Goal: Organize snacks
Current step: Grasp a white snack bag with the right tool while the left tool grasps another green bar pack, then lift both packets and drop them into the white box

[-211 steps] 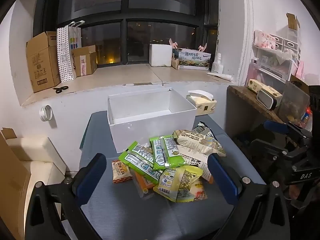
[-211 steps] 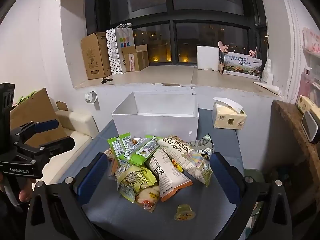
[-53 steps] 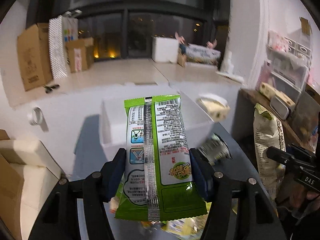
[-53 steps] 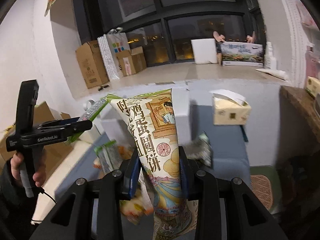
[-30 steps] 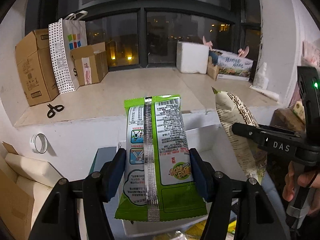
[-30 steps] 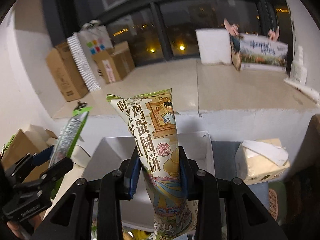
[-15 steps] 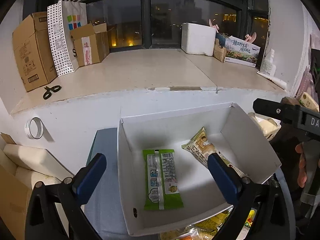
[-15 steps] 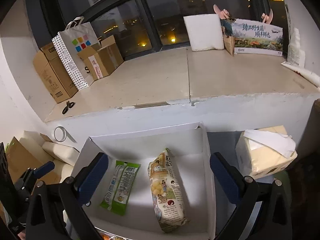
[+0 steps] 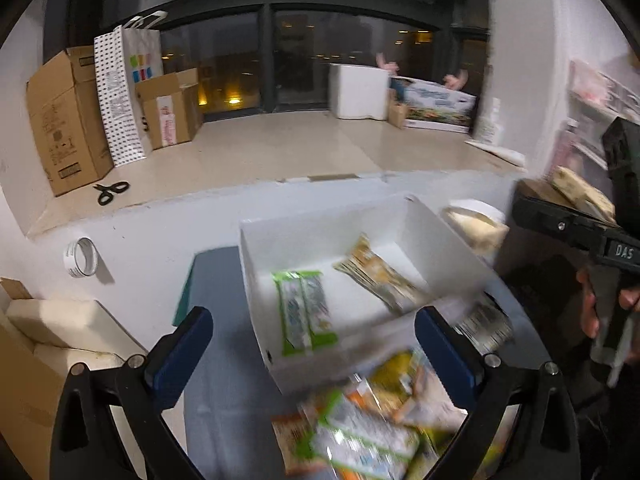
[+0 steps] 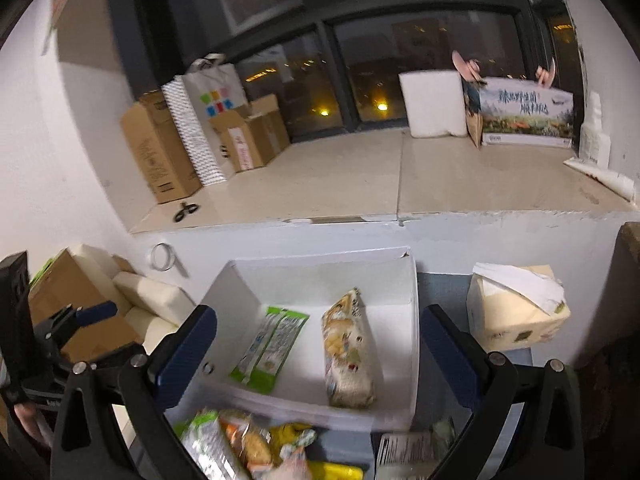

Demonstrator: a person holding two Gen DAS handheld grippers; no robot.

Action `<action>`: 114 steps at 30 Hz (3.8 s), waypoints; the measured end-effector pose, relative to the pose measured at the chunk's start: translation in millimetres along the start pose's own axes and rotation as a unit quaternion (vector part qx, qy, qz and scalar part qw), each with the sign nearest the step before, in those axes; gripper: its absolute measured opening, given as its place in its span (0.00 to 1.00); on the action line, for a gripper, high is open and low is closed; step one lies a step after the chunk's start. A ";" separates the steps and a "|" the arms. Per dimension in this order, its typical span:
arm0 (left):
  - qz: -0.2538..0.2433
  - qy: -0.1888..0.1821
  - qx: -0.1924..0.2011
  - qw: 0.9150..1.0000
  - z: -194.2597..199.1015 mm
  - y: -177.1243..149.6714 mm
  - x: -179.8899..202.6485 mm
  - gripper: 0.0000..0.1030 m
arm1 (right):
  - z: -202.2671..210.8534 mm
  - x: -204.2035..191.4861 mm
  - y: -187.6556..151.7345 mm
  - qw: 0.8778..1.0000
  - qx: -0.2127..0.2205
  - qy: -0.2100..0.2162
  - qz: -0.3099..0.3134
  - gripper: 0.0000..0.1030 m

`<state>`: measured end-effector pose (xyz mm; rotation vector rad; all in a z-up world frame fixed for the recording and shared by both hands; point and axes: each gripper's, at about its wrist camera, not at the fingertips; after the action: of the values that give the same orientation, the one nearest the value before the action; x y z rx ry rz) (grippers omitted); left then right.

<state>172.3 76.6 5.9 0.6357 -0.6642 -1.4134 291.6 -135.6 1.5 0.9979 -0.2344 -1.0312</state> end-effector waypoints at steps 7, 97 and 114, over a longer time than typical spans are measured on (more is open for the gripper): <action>0.006 -0.036 -0.019 0.999 44.4 -56.8 9.3 1.00 | 71.5 -23.5 -59.8 0.998 0.022 0.018 0.060 1.00; 0.086 -0.011 0.032 0.996 -1.8 20.1 16.6 0.73 | 60.6 -24.2 -91.0 1.000 -0.021 -0.004 0.016 0.36; 0.049 -0.001 -0.139 0.989 -155.6 70.6 4.2 0.96 | -96.3 20.3 26.2 0.994 -0.070 -0.074 -0.050 0.94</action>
<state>335.3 77.4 -45.5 0.3782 -0.4811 -1.3838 375.2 -92.4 -37.5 0.8138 -0.2318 -1.1995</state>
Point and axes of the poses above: each gripper's, at about its wrist camera, not at the fingertips, and z roughly against the way its jaws point, x to its right, y to its top, and after that the axes turned 1 degree about -y, right-handed
